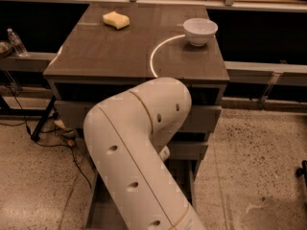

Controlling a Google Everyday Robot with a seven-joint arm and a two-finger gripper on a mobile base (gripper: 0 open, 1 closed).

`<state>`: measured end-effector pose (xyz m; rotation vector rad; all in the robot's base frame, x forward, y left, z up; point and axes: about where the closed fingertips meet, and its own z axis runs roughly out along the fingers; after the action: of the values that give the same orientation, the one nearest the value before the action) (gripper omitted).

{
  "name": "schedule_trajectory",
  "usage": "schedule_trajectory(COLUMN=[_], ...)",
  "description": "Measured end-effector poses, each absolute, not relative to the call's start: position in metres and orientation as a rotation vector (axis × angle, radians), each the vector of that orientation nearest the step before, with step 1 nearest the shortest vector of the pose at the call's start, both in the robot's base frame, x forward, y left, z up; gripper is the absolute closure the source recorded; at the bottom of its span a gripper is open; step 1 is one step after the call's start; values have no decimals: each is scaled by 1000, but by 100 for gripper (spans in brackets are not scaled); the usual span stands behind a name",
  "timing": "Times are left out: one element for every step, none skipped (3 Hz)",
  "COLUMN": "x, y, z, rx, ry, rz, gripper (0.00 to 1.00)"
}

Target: Pick green can from bottom drawer and place on counter

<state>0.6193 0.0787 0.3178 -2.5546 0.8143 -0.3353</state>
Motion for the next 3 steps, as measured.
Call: schedule_trajectory(x=[617, 584, 536], y=[75, 18, -36], z=[318, 330, 320], rx=[-2564, -2682, -2824], ry=[824, 961, 1078], rz=[-334, -308, -179], gripper=[100, 100, 100])
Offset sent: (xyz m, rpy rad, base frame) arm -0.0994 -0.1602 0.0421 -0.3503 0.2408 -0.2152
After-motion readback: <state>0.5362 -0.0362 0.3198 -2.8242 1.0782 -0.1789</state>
